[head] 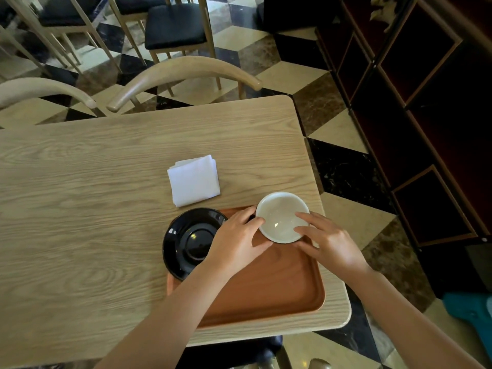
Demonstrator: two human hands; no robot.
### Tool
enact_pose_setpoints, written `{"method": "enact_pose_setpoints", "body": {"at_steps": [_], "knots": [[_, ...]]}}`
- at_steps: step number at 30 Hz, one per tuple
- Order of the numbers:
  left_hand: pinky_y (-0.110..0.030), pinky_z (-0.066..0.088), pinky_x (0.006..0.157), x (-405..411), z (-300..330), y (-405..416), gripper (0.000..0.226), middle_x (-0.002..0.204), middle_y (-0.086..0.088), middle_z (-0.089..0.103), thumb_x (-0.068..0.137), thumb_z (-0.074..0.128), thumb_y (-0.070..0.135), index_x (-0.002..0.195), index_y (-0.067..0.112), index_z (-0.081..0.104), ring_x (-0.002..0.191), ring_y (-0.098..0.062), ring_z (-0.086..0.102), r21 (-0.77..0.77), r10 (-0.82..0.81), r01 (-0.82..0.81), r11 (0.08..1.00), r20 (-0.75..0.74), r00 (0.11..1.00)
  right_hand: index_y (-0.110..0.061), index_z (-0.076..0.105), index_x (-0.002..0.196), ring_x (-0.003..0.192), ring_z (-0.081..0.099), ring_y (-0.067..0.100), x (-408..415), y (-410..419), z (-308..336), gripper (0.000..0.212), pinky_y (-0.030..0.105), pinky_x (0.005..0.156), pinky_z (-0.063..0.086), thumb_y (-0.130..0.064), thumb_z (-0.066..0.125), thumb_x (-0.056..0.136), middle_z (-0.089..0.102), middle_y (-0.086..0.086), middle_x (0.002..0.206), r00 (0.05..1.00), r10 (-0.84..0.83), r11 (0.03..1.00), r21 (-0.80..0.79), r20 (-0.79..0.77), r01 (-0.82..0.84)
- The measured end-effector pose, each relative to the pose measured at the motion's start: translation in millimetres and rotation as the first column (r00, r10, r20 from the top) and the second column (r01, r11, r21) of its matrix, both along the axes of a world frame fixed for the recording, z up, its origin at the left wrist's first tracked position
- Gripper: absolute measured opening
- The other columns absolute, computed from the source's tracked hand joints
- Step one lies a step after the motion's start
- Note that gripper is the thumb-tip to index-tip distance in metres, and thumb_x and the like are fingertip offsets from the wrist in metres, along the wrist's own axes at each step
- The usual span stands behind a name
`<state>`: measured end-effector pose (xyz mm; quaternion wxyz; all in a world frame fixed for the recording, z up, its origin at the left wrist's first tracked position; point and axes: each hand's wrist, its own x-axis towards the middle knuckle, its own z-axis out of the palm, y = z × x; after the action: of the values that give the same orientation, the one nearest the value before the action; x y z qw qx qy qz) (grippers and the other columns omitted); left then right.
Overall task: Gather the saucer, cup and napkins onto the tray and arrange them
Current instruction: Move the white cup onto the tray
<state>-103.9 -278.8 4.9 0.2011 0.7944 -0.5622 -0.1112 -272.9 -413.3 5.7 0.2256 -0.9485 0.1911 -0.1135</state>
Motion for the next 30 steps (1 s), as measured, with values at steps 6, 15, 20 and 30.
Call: {"method": "enact_pose_setpoints", "body": {"at_steps": [6, 15, 20, 30], "knots": [[-0.036, 0.056, 0.070, 1.7, -1.4, -5.8, 0.039, 0.115, -0.007, 0.063, 0.070, 0.076, 0.035, 0.099, 0.010, 0.064, 0.095, -0.026, 0.063, 0.012, 0.007, -0.007, 1.000, 0.027, 1.000, -0.005, 0.072, 0.084, 0.097, 0.066, 0.029, 2.6, -5.3, 3.5, 0.027, 0.038, 0.054, 0.059, -0.011, 0.086, 0.061, 0.070, 0.013, 0.110, 1.000, -0.020, 1.000, -0.024, -0.022, 0.020], [-0.037, 0.054, 0.075, 2.1, -0.4, -4.3, 0.042, 0.119, -0.010, 0.058, 0.077, 0.070, 0.036, 0.107, 0.008, 0.060, 0.103, -0.026, 0.058, 0.065, -0.047, 0.043, 0.997, 0.060, 0.997, -0.004, 0.071, 0.090, 0.103, 0.064, 0.030, 4.2, -7.0, 6.0, 0.030, 0.040, 0.066, 0.058, -0.013, 0.084, 0.065, 0.068, 0.014, 0.113, 0.997, -0.004, 0.999, -0.032, -0.076, 0.001], [-0.037, 0.042, 0.097, 11.9, 5.4, 3.4, 0.054, 0.138, -0.009, 0.045, 0.084, 0.060, 0.038, 0.130, 0.015, 0.044, 0.120, -0.024, 0.047, 0.120, -0.163, 0.153, 0.981, 0.080, 0.983, -0.013, 0.061, 0.119, 0.132, 0.039, 0.028, 0.1, -11.3, 17.3, 0.046, 0.045, 0.103, 0.038, -0.028, 0.074, 0.077, 0.053, 0.008, 0.136, 0.969, 0.056, 0.998, -0.027, -0.242, -0.064], [-0.042, 0.050, 0.090, 104.0, 29.5, 49.7, 0.043, 0.124, -0.013, 0.061, 0.080, 0.064, 0.021, 0.121, 0.009, 0.056, 0.108, -0.030, 0.060, 0.061, 0.002, -0.020, 0.998, 0.288, 0.958, -0.011, 0.059, 0.119, 0.119, 0.051, 0.033, 89.5, -1.7, 52.7, 0.041, 0.050, 0.092, 0.048, -0.023, 0.069, 0.082, 0.056, 0.016, 0.129, 0.999, 0.002, 0.993, -0.122, -0.039, -0.006]]}}
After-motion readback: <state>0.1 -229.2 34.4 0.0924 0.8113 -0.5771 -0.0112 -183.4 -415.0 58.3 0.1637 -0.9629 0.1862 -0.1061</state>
